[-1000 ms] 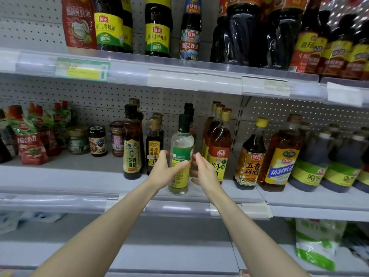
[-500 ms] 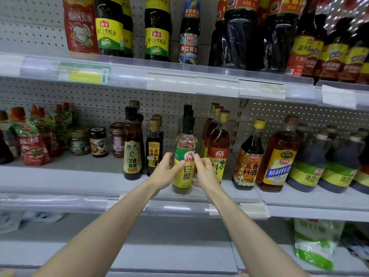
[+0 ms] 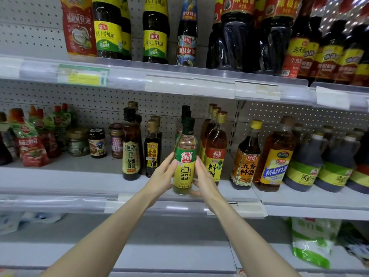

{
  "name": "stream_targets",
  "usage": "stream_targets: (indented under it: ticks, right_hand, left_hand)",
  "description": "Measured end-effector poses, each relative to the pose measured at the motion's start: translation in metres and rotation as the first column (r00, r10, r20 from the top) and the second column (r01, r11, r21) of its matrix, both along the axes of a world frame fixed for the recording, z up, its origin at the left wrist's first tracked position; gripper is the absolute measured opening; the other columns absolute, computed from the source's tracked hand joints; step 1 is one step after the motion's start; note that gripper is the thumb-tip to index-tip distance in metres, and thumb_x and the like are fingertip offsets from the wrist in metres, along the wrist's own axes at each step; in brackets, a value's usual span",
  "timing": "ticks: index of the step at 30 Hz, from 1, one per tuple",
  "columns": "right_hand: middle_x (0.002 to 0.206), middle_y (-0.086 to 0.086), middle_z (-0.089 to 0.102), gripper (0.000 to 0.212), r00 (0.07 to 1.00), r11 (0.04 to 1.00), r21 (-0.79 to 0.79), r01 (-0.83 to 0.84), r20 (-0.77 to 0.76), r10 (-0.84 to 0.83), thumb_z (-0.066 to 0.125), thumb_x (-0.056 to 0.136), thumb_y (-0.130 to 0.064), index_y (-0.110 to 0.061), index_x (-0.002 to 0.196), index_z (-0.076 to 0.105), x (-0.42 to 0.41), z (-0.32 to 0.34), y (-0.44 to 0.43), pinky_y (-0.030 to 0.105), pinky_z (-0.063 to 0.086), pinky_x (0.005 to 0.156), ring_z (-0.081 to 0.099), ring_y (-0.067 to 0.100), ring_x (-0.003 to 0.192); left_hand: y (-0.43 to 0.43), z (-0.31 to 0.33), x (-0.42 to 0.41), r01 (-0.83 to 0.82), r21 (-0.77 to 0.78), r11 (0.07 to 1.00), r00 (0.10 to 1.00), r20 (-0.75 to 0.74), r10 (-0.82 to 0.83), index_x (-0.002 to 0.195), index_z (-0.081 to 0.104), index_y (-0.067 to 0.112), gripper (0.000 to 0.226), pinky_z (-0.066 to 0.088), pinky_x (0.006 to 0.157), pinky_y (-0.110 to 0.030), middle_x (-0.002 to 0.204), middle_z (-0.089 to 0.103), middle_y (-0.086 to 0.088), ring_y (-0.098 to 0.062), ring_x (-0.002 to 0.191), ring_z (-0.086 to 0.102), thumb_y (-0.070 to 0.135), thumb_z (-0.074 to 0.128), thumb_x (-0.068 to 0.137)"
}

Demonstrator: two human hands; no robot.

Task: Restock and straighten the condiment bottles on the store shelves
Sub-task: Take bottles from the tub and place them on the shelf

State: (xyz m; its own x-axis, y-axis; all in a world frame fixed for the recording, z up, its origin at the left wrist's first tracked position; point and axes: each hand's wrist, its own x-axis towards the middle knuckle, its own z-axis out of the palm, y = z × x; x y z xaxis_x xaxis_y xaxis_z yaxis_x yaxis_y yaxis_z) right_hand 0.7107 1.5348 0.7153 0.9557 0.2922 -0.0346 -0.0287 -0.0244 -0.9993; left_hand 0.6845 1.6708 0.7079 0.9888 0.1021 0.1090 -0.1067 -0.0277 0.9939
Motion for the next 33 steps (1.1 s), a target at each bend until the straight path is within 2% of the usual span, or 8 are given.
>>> stream_targets:
  ticks: [3,9,12,14,21,25,30,33]
  right_hand:
    - [0.150,-0.005,0.042,0.053,1.000,0.999,0.040,0.001,0.004,-0.001,0.031,0.099,-0.055,-0.040,0.150,0.026,-0.002,-0.002,0.002,0.039,0.048,0.090,0.048,0.013,0.118]
    - [0.149,0.000,0.044,0.055,0.999,0.997,0.083,-0.001,-0.036,0.004,0.032,0.100,-0.053,-0.031,0.150,0.031,0.007,-0.005,0.007,0.031,0.052,0.082,0.050,0.018,0.127]
    - [0.127,-0.003,0.054,0.050,0.999,0.997,0.076,-0.010,-0.041,0.013,0.029,0.102,-0.048,-0.028,0.147,0.037,0.010,-0.001,0.008,0.020,0.053,0.059,0.058,0.003,0.090]
    - [0.114,-0.004,0.054,0.047,0.998,0.997,0.081,-0.007,-0.054,0.011,0.028,0.103,-0.045,-0.027,0.145,0.038,0.012,0.000,0.008,0.018,0.052,0.053,0.055,-0.002,0.076]
    - [0.112,-0.006,0.054,0.047,0.997,0.998,0.056,0.039,-0.063,-0.035,0.028,0.102,-0.049,-0.030,0.143,0.041,0.019,0.001,0.014,0.030,0.050,0.077,0.054,0.000,0.085]
    - [0.111,-0.006,0.054,0.044,0.997,0.997,0.064,0.043,-0.069,-0.038,0.027,0.103,-0.048,-0.029,0.139,0.044,0.022,0.003,0.016,0.035,0.047,0.084,0.053,0.003,0.087]
    - [0.104,-0.006,0.053,0.034,0.994,0.994,0.103,0.049,-0.104,-0.038,0.027,0.103,-0.046,-0.030,0.128,0.046,0.023,0.008,0.017,0.033,0.045,0.081,0.052,0.006,0.086]
    - [0.106,-0.004,0.051,0.031,0.994,0.993,0.106,0.048,-0.105,-0.036,0.028,0.104,-0.045,-0.031,0.125,0.045,0.024,0.008,0.017,0.033,0.045,0.081,0.052,0.007,0.087]
  left_hand:
    - [-0.002,-0.002,-0.004,0.019,-0.060,0.998,1.000,0.004,-0.019,0.143,0.023,0.049,0.046,0.042,0.092,-0.035,0.150,0.040,0.008,-0.013,0.135,0.038,0.045,0.036,0.100]
    - [0.000,-0.005,0.006,0.001,-0.087,0.996,1.000,-0.015,-0.003,0.149,0.021,0.042,0.055,0.042,0.100,-0.039,0.151,0.039,0.007,-0.013,0.135,0.039,0.051,0.035,0.097]
    - [0.000,-0.005,0.012,-0.008,-0.077,0.997,1.000,-0.014,0.007,0.149,0.023,0.042,0.053,0.047,0.082,-0.024,0.145,0.045,0.010,-0.009,0.126,0.046,0.052,0.035,0.098]
    - [0.000,-0.005,0.015,-0.007,-0.076,0.997,1.000,-0.018,0.006,0.148,0.024,0.044,0.051,0.047,0.076,-0.021,0.141,0.048,0.011,-0.008,0.123,0.048,0.052,0.034,0.098]
    - [0.000,-0.004,0.022,-0.010,-0.033,0.999,0.999,-0.033,0.009,0.131,0.046,0.047,0.036,0.048,0.069,-0.016,0.122,0.062,0.014,0.004,0.110,0.056,0.052,0.030,0.099]
    - [-0.002,-0.001,0.024,-0.009,-0.062,0.998,0.999,-0.045,0.007,0.112,0.045,0.058,0.022,0.047,0.068,-0.016,0.110,0.063,0.020,0.007,0.101,0.056,0.047,0.028,0.102]
    - [0.000,-0.005,0.033,-0.046,-0.035,0.998,0.998,-0.051,0.044,0.107,0.043,0.064,0.021,0.043,0.100,-0.036,0.113,0.060,0.018,-0.007,0.115,0.053,0.055,0.026,0.099]
    - [0.000,-0.008,0.036,-0.050,-0.038,0.998,0.997,-0.055,0.048,0.113,0.042,0.061,0.022,0.042,0.104,-0.040,0.118,0.059,0.013,-0.010,0.118,0.052,0.056,0.026,0.098]
